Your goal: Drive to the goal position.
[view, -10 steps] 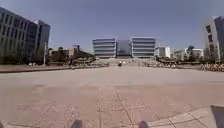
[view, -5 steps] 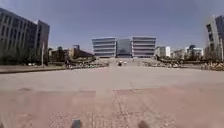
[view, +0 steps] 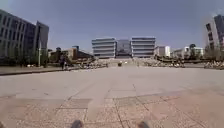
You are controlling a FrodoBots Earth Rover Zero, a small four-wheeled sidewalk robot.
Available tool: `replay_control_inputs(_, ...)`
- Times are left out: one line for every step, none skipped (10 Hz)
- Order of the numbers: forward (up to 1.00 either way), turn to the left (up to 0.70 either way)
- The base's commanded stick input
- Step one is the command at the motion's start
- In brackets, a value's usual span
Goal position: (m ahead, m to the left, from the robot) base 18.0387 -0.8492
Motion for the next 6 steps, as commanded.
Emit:
replay_control_inputs(1.00,0.00)
replay_control_inputs(1.00,0.00)
replay_control_inputs(1.00,0.00)
replay_control_inputs(1.00,0.00)
replay_control_inputs(1.00,0.00)
replay_control_inputs(1.00,0.00)
